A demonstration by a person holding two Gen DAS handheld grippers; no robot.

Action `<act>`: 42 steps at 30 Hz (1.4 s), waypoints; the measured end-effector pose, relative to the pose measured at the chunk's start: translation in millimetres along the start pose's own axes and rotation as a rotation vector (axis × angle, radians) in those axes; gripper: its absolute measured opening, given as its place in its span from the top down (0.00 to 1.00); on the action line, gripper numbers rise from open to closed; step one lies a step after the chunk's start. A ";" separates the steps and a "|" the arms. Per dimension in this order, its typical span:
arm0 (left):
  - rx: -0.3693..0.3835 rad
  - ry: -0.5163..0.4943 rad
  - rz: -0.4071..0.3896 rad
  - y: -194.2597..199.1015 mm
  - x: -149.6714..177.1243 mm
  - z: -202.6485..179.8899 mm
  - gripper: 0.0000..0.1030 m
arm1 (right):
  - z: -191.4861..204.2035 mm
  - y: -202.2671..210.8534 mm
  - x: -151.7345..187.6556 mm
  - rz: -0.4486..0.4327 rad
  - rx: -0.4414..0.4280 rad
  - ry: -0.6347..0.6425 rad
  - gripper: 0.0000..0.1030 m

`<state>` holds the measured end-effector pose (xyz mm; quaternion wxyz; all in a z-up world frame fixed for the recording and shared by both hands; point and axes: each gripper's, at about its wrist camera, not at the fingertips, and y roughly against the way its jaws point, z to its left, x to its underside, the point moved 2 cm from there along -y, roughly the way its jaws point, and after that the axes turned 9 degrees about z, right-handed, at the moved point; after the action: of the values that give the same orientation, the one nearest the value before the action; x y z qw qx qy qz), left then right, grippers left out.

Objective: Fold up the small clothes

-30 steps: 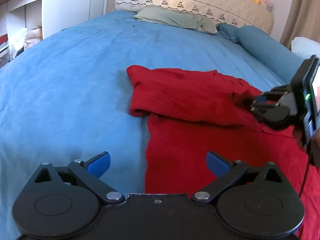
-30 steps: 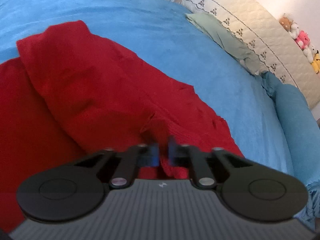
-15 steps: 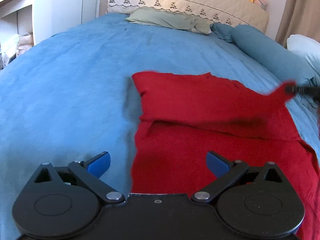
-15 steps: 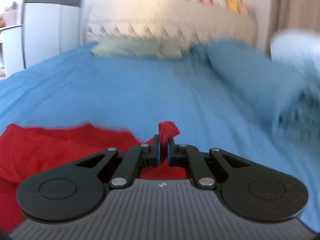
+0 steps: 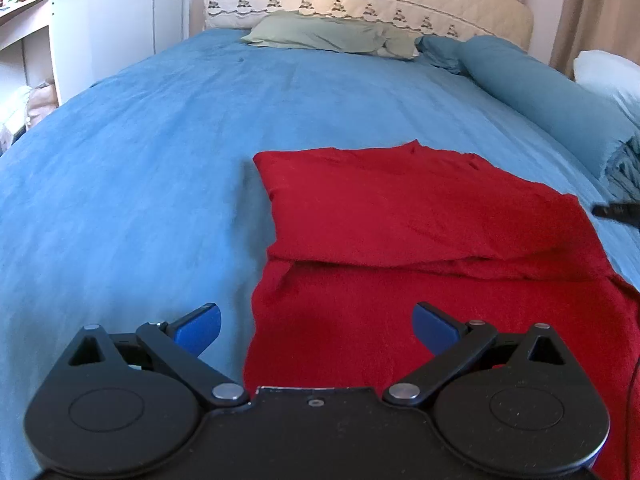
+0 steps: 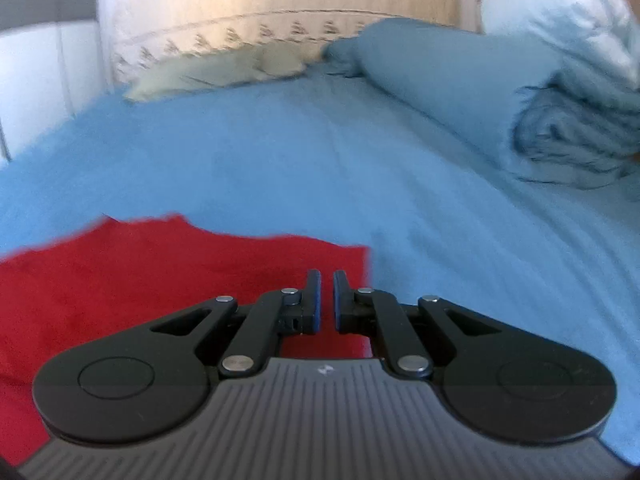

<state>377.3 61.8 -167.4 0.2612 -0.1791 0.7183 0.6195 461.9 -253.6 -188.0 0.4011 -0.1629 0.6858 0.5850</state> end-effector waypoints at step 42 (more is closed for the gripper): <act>-0.064 0.259 -0.005 206.3 166.1 25.3 0.00 | -118.3 334.2 127.6 -0.109 -0.225 0.076 0.00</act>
<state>128.5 132.4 -104.8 0.1620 -0.2677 0.7252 0.6133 108.0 -244.8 -58.8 0.3854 -0.2659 0.6208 0.6288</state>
